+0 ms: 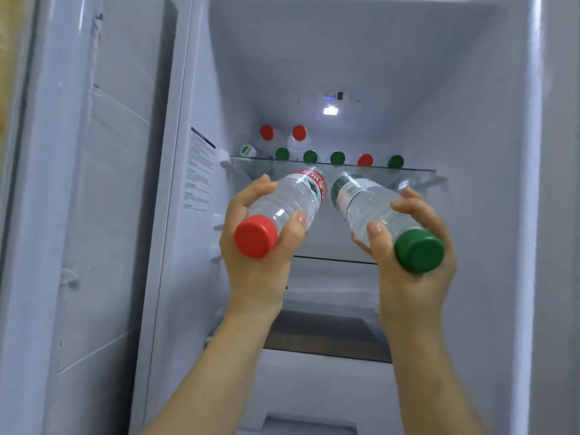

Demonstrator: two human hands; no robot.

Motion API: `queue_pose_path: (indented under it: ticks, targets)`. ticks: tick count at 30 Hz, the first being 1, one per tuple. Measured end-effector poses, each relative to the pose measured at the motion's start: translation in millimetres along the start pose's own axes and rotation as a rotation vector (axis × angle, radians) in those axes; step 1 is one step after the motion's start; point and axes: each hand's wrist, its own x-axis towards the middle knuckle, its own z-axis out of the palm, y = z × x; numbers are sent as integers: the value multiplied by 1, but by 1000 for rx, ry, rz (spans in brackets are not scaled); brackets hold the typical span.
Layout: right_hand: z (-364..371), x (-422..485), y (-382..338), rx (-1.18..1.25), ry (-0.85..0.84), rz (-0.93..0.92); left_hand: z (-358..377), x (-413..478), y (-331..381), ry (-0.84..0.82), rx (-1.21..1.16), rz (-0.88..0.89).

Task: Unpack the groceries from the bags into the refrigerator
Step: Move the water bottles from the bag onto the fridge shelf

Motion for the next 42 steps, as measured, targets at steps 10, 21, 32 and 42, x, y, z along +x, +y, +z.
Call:
queue_pose_path:
  ticks: [10, 21, 32, 42]
  targets:
    - [29, 46, 43, -19, 6, -180, 21, 59, -46, -36, -110, 152]
    - [51, 95, 83, -62, 30, -223, 45, 120, -76, -74, -163, 121]
    - [50, 150, 122, -22, -15, -114, 83, 159, -96, -155, -50, 71]
    - [48, 181, 137, -140, -75, 82, 99, 185, -121, -233, -13, -7]
